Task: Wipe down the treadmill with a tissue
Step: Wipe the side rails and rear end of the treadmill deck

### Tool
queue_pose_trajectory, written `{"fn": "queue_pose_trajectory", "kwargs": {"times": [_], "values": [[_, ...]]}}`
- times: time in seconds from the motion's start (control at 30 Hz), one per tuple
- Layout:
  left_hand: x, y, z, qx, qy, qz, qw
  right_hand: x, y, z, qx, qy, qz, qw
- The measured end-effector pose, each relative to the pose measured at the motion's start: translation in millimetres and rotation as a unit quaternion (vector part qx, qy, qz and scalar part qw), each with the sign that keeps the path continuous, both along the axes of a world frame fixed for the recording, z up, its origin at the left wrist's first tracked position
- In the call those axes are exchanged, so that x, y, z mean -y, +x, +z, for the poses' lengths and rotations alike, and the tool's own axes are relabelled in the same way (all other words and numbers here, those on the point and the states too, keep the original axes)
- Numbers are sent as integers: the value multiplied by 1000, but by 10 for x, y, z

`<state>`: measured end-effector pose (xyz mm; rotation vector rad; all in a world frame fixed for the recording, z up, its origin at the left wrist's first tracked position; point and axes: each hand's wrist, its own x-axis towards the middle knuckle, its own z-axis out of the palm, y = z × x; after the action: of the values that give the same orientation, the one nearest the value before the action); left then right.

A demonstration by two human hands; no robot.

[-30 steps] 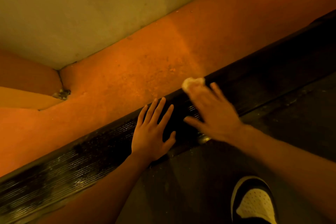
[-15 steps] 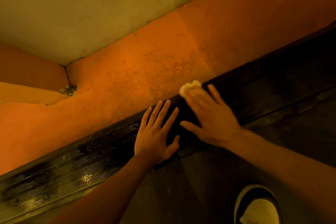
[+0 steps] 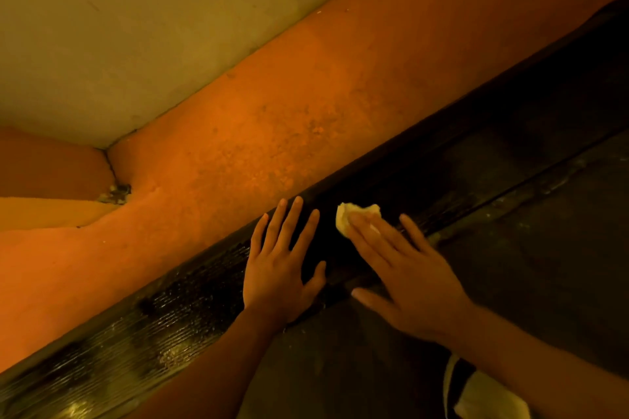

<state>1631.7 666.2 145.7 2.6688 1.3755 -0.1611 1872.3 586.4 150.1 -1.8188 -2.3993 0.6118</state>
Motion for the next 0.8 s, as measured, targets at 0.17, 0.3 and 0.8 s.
{"fn": "queue_pose_trajectory", "kwargs": {"times": [0.17,0.3,0.8], "values": [[1,9,22,2,-6,-3,1000,-20,674,17,52,-25,-207,977],[13,-4,-4,-2,-7,7,1000,-11,236,38,49,-35,-296,953],[132,-923,168,19,-42,-15,999,116,-872,189,110,-72,-127,983]]}}
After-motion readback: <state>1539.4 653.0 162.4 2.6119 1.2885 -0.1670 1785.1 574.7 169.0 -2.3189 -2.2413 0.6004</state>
